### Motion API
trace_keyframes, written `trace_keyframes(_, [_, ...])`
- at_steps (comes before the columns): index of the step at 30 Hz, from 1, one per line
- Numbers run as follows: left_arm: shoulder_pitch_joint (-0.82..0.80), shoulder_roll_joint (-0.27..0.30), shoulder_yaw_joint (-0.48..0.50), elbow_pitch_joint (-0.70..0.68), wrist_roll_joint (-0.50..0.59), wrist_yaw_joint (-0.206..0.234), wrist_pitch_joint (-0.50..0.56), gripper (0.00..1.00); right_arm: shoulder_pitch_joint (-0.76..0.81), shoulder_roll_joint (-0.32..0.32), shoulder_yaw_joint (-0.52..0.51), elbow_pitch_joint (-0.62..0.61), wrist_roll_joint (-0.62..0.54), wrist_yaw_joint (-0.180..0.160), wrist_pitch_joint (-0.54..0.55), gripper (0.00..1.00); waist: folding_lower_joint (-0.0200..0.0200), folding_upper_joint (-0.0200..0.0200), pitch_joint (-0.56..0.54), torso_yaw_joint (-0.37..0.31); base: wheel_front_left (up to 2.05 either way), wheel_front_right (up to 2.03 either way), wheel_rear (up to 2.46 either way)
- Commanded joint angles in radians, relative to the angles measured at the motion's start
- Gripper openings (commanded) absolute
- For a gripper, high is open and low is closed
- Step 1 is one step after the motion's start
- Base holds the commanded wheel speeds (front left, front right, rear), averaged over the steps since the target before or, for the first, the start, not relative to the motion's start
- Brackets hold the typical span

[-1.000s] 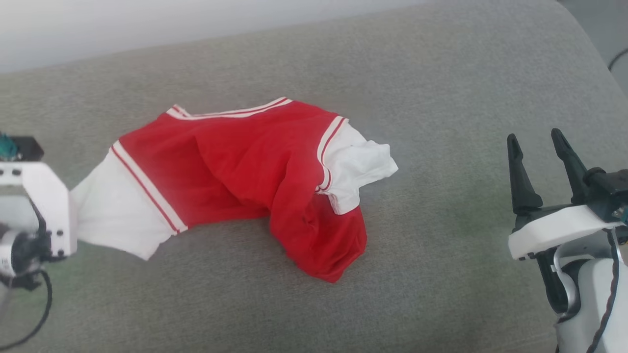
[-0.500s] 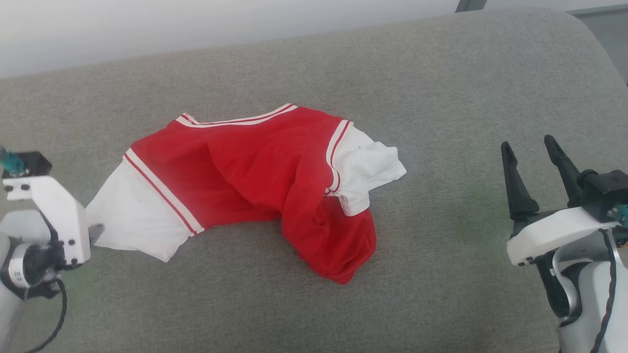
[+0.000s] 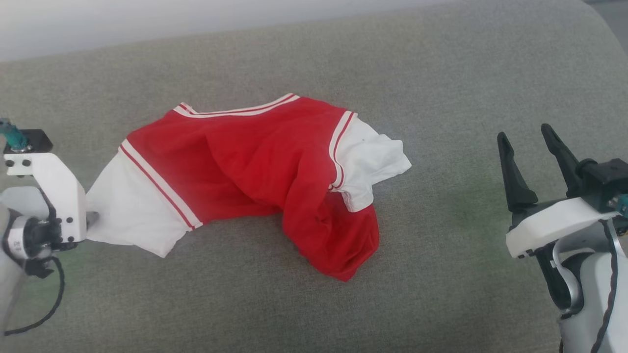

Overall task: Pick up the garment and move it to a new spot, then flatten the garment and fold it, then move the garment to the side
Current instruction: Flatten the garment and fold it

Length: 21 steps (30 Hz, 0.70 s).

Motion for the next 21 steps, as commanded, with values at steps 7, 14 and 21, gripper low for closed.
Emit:
trace_keyframes(7, [-0.029,-0.087,-0.035,0.11,-0.012,-0.041,-0.001,1.0,-0.023,-0.024,0.039,-0.004,0.041,-0.001,0.035,1.0,0.0001,0.0,0.041,0.001,0.0,0.0,0.0])
trace_keyframes(14, [-0.075,-0.143,-0.057,0.171,-0.006,-0.119,-0.048,0.0,-0.057,-0.065,0.131,0.016,0.146,-0.001,0.154,1.0,0.0001,0.0,0.054,0.041,0.0,0.0,0.0])
trace_keyframes(21, [-0.151,-0.197,-0.088,0.219,0.019,-0.172,-0.095,0.0,-0.135,-0.141,0.231,0.061,0.249,-0.001,0.341,1.0,0.0001,0.0,0.079,0.111,0.0,0.0,0.0])
